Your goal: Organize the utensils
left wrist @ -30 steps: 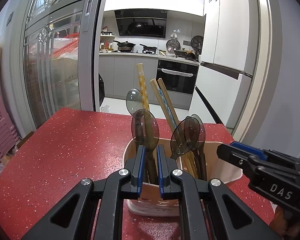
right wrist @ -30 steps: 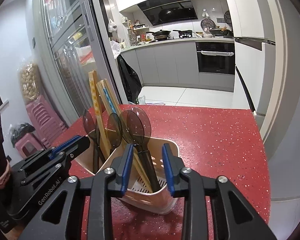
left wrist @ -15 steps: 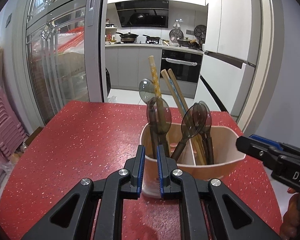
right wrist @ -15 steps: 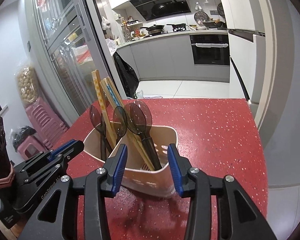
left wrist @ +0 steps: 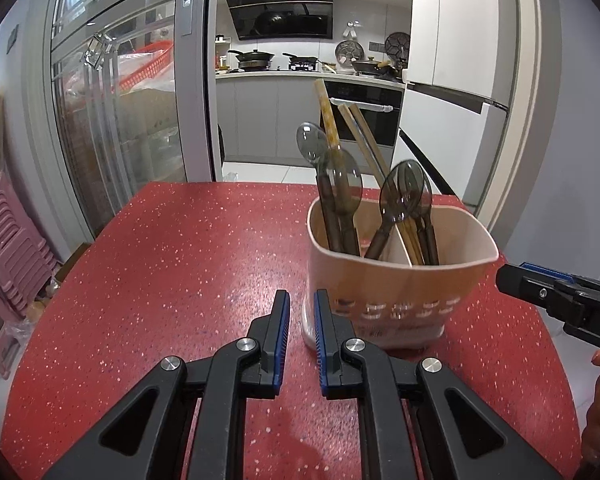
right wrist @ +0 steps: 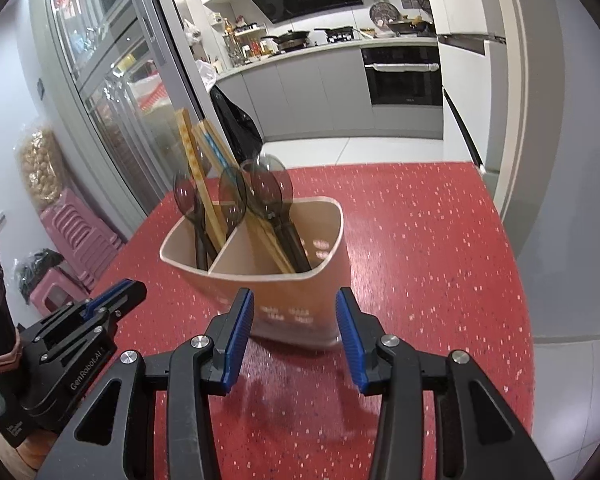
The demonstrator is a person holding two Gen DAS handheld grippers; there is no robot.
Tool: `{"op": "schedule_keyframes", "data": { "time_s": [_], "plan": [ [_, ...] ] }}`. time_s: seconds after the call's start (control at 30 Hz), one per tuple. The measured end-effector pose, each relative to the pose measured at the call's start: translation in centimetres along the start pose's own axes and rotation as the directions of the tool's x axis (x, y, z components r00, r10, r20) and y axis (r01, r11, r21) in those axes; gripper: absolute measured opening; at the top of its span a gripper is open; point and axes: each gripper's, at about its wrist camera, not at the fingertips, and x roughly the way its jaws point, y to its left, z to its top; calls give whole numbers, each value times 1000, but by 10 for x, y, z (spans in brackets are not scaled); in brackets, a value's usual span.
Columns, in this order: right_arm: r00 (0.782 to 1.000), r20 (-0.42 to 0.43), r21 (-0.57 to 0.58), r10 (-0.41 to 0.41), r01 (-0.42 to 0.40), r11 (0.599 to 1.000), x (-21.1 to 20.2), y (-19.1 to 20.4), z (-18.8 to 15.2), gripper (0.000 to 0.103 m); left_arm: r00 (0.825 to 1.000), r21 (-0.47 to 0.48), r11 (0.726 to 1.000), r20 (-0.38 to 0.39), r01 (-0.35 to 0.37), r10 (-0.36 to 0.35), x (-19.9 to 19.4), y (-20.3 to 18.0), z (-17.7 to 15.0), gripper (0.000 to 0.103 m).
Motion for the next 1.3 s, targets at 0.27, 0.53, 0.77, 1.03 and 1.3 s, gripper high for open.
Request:
{"op": "schedule_keyframes", "data": {
  "time_s": [0.27,0.53,0.77,1.03,1.3],
  "plan": [
    [999,-27,26,-39,40,999,-7,0,-18,58,999,-22,1000,-34,7,-7,-4,7,-18,103],
    [994,5,-7,-113,113,994,-19,12,-29,79,1000,-17,1000,8,-16,16,-15,10,-31,103],
    [978,94,-15,-188,191,982,-37,21,-43,90,1000,-19,1000,21,-20,20,-29,15,-42,103],
    [960,180,66,-213,204,977,-56,16,-60,91,998,-33,999,58,-36,38,-43,18,-48,103],
    [945,204,22,-255,256,966,-65,27,-70,91,997,-56,998,68,-43,47,-51,22,-55,103]
  ]
}}
